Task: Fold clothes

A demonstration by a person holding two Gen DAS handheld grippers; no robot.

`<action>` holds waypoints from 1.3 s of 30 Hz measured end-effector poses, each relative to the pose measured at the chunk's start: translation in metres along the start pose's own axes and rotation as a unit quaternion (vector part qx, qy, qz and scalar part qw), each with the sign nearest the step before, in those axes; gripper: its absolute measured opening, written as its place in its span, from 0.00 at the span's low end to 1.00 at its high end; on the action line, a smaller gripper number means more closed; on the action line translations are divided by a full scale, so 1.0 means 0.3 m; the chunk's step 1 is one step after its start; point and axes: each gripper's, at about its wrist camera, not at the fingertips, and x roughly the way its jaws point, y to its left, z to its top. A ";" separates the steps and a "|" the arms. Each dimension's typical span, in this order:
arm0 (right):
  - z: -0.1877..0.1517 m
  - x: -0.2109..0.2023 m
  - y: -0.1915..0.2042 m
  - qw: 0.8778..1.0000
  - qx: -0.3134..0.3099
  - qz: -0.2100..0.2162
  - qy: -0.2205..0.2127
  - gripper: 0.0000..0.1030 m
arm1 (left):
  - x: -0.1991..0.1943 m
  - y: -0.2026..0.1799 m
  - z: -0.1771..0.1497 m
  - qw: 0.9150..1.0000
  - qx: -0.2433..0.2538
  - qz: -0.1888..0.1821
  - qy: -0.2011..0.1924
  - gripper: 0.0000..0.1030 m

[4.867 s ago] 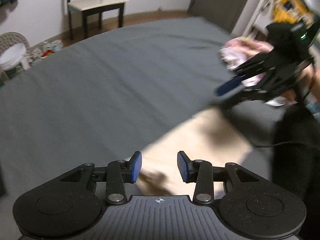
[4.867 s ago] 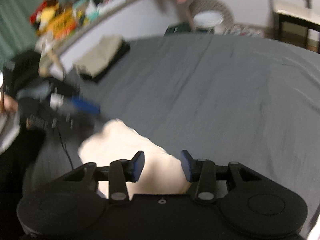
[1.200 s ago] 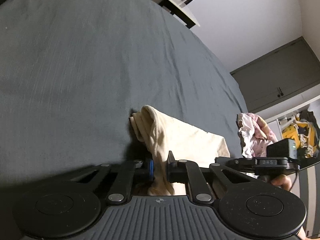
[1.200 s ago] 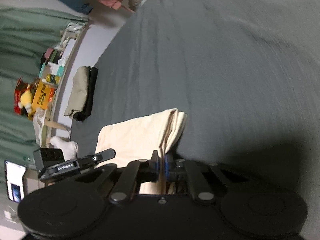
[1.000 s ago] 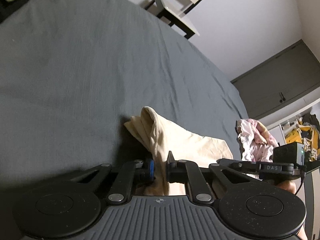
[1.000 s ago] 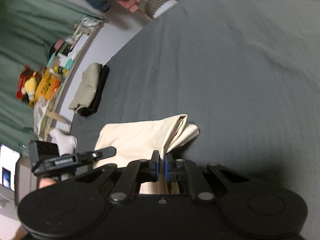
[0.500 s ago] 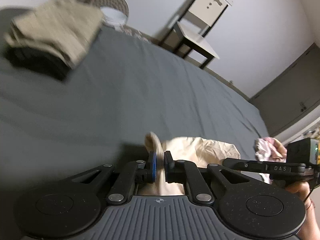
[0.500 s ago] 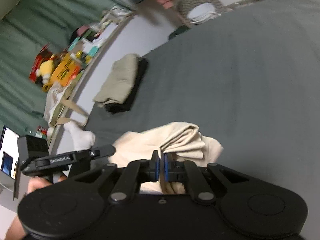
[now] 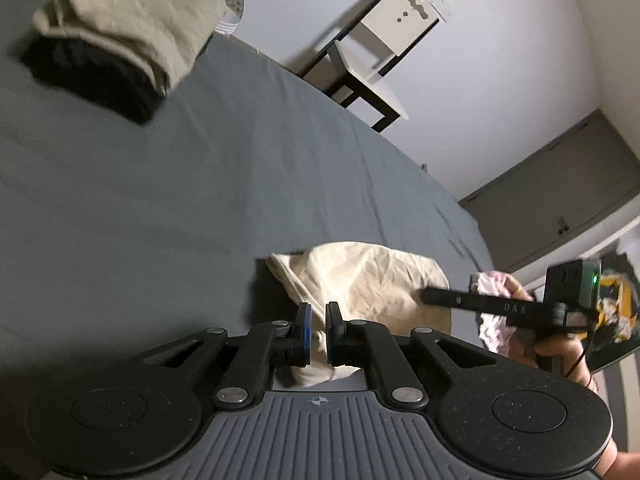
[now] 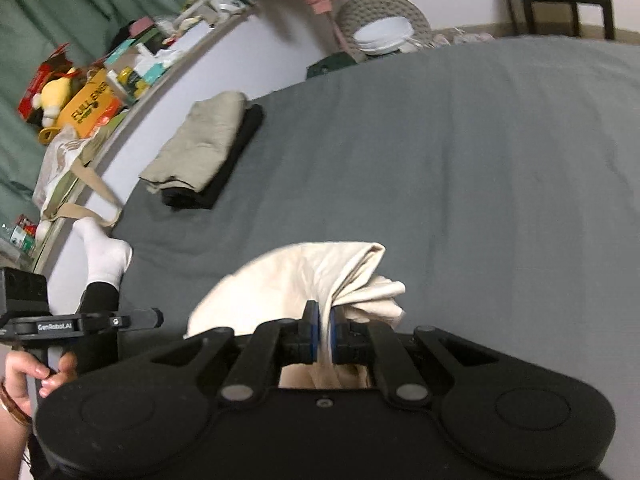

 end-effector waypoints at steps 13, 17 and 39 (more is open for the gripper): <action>-0.049 0.033 -0.247 0.993 0.107 0.047 0.035 0.62 | 0.090 0.006 -0.104 0.999 -0.042 0.020 -0.004 0.08; -0.065 0.048 -0.301 0.985 0.126 0.099 0.057 0.61 | 0.079 0.036 -0.131 0.996 -0.080 -0.007 -0.037 0.45; -0.068 -0.049 -0.310 0.976 0.179 0.119 0.025 0.10 | 0.128 0.086 -0.162 0.994 -0.107 -0.017 -0.026 0.64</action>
